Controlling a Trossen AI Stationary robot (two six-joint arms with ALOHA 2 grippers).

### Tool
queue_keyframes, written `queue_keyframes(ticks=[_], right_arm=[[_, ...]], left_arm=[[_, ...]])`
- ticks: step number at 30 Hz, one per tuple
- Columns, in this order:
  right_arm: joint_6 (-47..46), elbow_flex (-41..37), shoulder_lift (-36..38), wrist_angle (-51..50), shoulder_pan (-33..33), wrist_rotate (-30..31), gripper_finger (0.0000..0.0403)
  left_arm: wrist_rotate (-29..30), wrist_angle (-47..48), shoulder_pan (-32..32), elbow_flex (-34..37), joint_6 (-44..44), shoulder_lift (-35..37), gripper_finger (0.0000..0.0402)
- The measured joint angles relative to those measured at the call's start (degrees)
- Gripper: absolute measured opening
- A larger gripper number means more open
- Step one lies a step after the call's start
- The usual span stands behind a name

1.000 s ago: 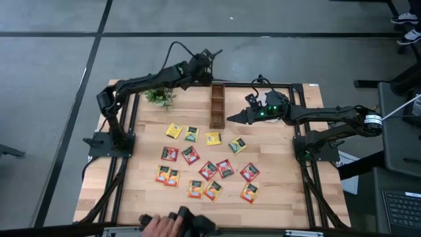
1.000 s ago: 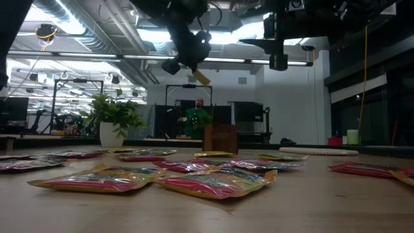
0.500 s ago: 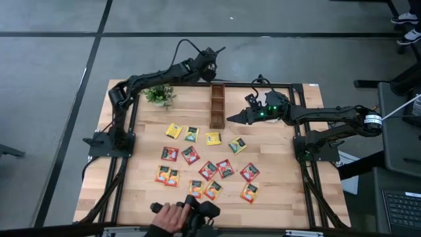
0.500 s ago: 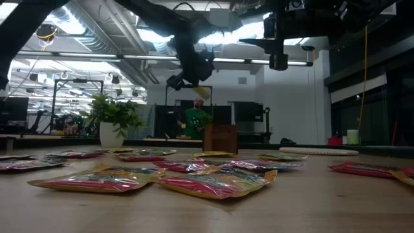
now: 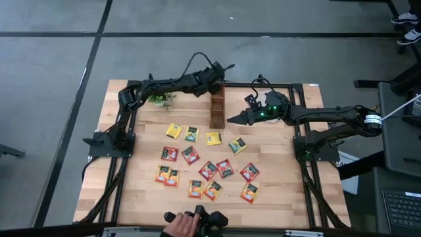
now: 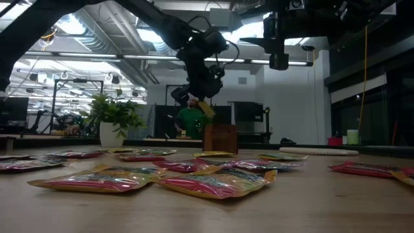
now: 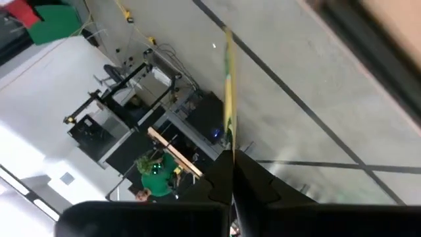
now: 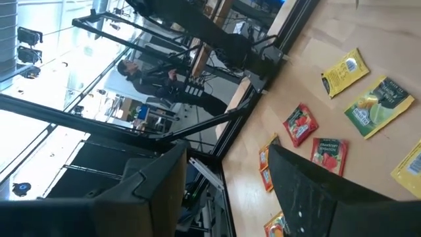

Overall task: Pick & Place Tea
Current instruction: Put the yellow tea bag into the left section of the wooden organizer

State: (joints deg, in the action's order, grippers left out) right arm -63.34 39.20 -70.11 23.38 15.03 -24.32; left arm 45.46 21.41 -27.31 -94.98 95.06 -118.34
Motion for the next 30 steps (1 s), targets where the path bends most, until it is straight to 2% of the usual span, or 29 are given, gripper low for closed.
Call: queue_keyframes(ticks=[6, 11, 14, 18, 22, 25, 30], right_arm=[[-0.34, 0.0, -0.02, -0.02, -0.09, -1.78, 0.0216], [0.25, 0.0, 1.16, -0.11, -0.09, -6.87, 0.0216], [1.0, 0.0, 3.95, -0.14, -0.11, -10.3, 0.0216], [4.39, 0.0, 9.53, -2.56, -0.01, -9.24, 0.0208], [12.09, 0.04, 15.3, -13.12, 0.61, -4.51, 0.0165], [19.59, 0.04, 18.8, -22.46, 0.66, -0.02, 0.0115], [29.34, 0.04, 21.34, -31.5, 0.66, 4.36, 0.0031]], left_arm=[[-2.12, 1.95, 2.75, 0.07, -3.24, -0.03, 0.0002], [-3.98, 4.45, 4.16, 0.07, -5.16, -0.01, 0.0002], [-4.42, 5.83, 4.39, 0.09, -6.58, -0.01, 0.0002], [-4.44, 6.1, 4.44, 0.09, -7.36, -0.01, 0.0002], [-4.79, 6.08, 4.55, 0.09, -7.43, -0.01, 0.0002], [-5.02, 6.04, 4.71, 0.09, -7.45, -0.01, 0.0002], [-6.15, 6.03, 4.72, 0.09, -7.43, -0.01, 0.0002]])
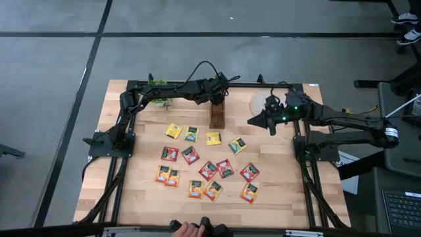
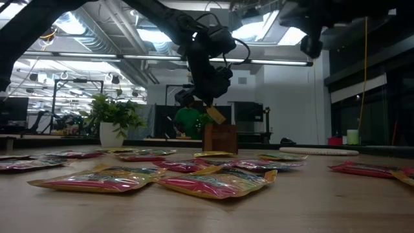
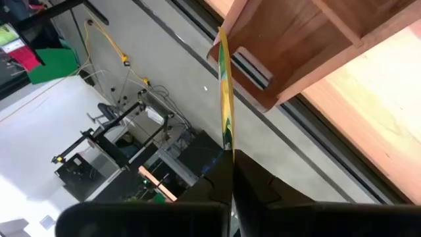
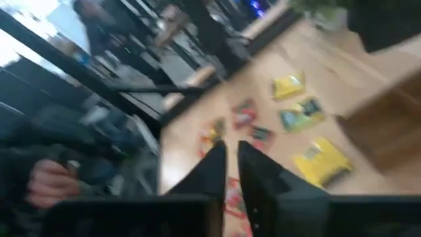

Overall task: Pick & Place Tea
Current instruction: Put the yellow tea bag into the left section of the wooden organizer

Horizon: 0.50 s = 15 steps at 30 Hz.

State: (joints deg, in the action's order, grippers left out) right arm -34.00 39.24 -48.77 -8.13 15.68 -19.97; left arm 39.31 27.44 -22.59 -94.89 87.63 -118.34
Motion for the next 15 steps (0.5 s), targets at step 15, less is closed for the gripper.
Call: queue_keyframes(ticks=[15], right_arm=[[17.84, -0.02, -0.18, -17.38, 0.0, 21.03, 0.0011]], left_arm=[[0.68, 1.12, 0.0, 0.09, 0.05, -0.98, 0.0002]])
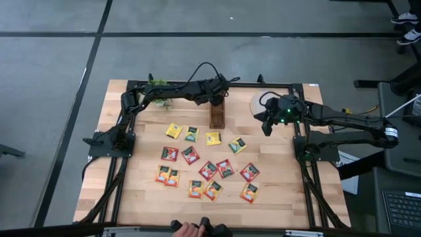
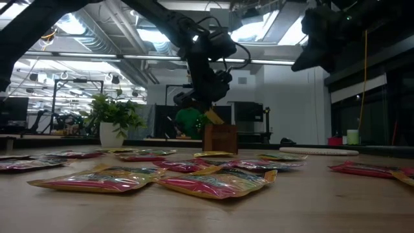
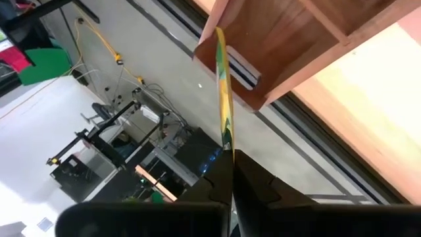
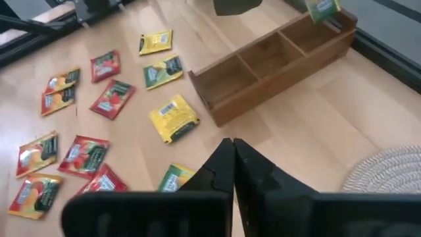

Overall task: Pick & Place Tea
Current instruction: Put the yellow tea bag into the left section of the wooden organizer

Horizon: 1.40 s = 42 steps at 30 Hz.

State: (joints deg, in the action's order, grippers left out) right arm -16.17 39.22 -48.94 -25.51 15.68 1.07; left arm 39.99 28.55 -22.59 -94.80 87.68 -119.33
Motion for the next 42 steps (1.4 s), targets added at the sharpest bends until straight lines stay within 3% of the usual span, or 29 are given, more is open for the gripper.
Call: queue_keyframes(ticks=[6, 36, 42], right_arm=[[0.38, 0.0, -0.03, -0.12, 0.0, -0.05, 0.0006], [-0.06, 0.0, -0.03, -0.1, -0.02, -0.79, 0.0013], [-0.04, 0.0, -0.03, -0.09, -0.02, -0.84, 0.0007]], left_arm=[[-3.59, 3.67, 0.0, -0.02, 0.02, 0.0, 0.0002], [-7.98, 1.28, -1.75, 0.92, 2.04, -2.45, 0.0002], [-7.76, 1.4, -1.84, 0.92, 0.59, -2.45, 0.0018]])
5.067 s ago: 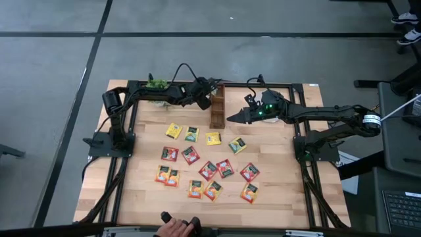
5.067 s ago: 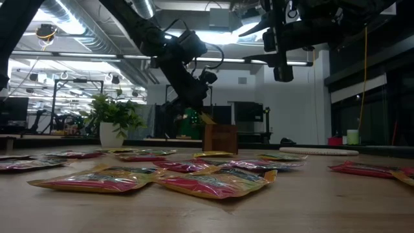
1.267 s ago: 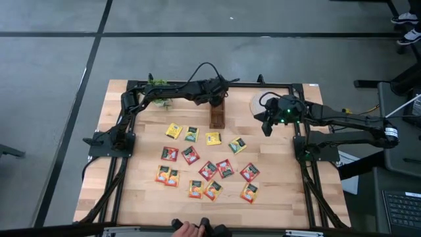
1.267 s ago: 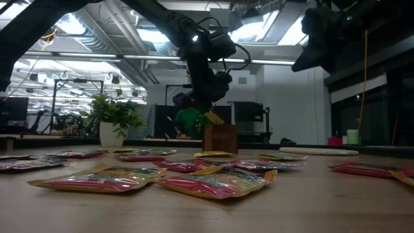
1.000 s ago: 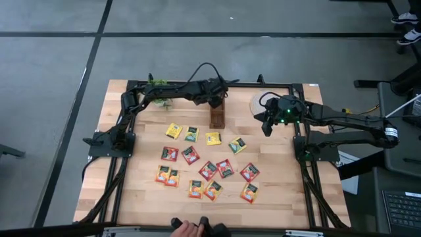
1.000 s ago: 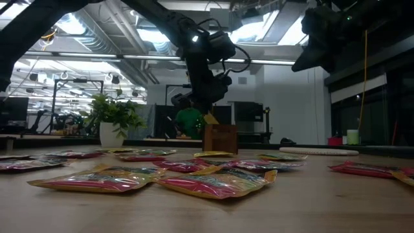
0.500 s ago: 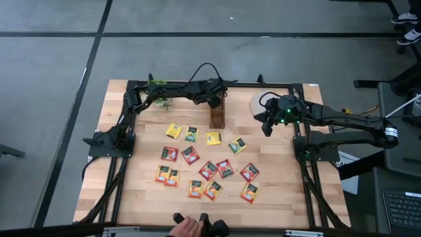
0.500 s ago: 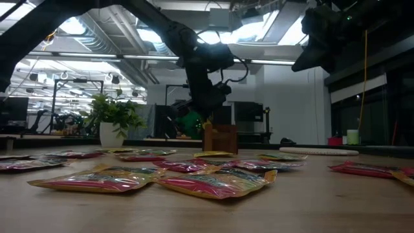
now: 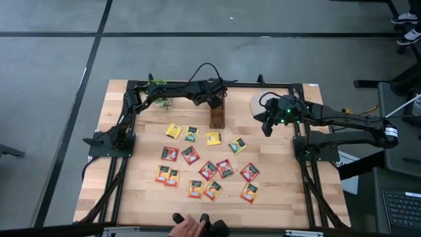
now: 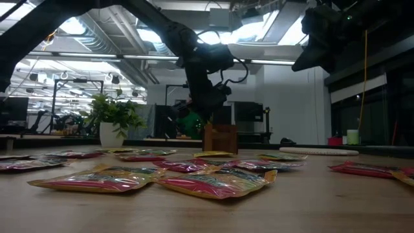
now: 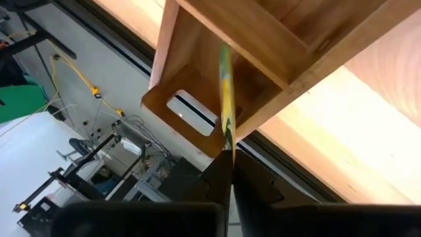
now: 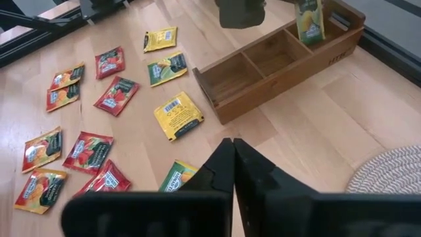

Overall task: Pick & Place Tea
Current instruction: Put the yellow tea bag into the left section of the wooden organizer

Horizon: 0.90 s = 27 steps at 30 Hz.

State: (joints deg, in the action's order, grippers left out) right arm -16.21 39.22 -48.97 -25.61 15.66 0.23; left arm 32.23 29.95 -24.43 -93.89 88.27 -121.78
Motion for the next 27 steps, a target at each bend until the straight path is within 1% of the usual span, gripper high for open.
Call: queue_keyframes(ticks=[3, 9, 14, 17, 23, 27], right_arm=[[0.0, 0.0, 0.0, 0.0, 0.0, -0.02, 0.0005], [0.0, 0.0, 0.0, 0.0, 0.0, -0.01, 0.0017], [0.0, 0.0, 0.0, 0.0, 0.0, 0.0, 0.0007], [0.0, 0.0, 0.0, 0.02, 0.0, 0.0, 0.0004], [-0.07, 0.0, 0.0, 0.03, 0.0, 0.0, 0.0024], [-0.07, 0.0, 0.0, 0.04, 0.0, 0.0, 0.0026]], left_arm=[[0.04, -0.06, -0.08, 0.0, -1.06, 0.0, 0.0034], [0.07, -0.06, -0.06, 0.0, -2.06, 0.0, 0.0073], [4.15, -0.12, -0.06, 0.0, -2.16, 0.0, 0.0094], [4.46, -0.11, 0.06, 0.0, -2.55, 0.0, 0.0099], [5.34, 0.24, 0.24, 0.0, -3.52, 0.0, 0.0096], [6.69, 0.89, 0.22, 0.0, -5.22, 0.8, 0.0096]])
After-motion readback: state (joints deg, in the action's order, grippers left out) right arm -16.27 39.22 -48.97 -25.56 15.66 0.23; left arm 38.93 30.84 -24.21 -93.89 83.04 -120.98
